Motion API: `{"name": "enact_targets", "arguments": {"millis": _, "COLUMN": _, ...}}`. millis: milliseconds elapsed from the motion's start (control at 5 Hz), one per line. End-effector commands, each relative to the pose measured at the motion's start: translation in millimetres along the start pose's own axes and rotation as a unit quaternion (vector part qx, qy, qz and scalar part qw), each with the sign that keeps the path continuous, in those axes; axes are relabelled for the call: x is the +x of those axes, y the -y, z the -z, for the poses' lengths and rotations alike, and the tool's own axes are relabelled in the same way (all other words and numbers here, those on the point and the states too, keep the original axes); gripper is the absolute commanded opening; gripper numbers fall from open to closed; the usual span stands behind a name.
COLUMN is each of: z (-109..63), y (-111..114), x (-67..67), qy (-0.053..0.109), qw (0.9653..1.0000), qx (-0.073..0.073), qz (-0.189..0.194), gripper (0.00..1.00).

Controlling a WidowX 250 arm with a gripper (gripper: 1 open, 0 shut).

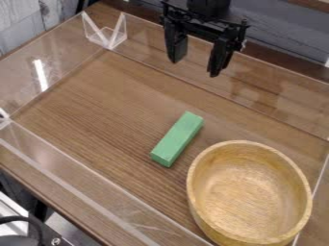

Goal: Put the green block in the brown bowl

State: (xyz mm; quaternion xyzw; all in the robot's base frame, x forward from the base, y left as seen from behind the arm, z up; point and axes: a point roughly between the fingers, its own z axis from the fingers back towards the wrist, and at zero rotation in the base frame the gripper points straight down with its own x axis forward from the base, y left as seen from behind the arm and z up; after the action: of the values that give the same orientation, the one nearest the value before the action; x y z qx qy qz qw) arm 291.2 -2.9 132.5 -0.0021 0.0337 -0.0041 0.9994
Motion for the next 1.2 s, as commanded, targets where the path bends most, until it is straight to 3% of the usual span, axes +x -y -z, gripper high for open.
{"name": "enact_targets", "arguments": {"millis": 0, "z": 0.7, "y": -20.3, "x": 0.9, "qy": 0.004, "qw": 0.9995, "qx": -0.008, "qz": -0.031, "gripper": 1.00}}
{"name": "enact_targets", "arguments": {"millis": 400, "z": -1.7, "y": -103.5, "x": 0.7, "qy": 0.025, "qw": 0.9938, "qx": -0.011, "qz": -0.108, "gripper": 1.00}}
{"name": "enact_targets", "arguments": {"millis": 600, "z": -11.6, "y": -132.4, "x": -1.5, "qy": 0.045, "qw": 0.9878, "qx": -0.014, "qz": -0.148, "gripper": 1.00}}
{"name": "enact_targets", "arguments": {"millis": 1000, "z": -2.3, "y": -115.0, "x": 12.3, "qy": 0.058, "qw": 0.9875, "qx": -0.030, "qz": -0.144, "gripper": 1.00}}
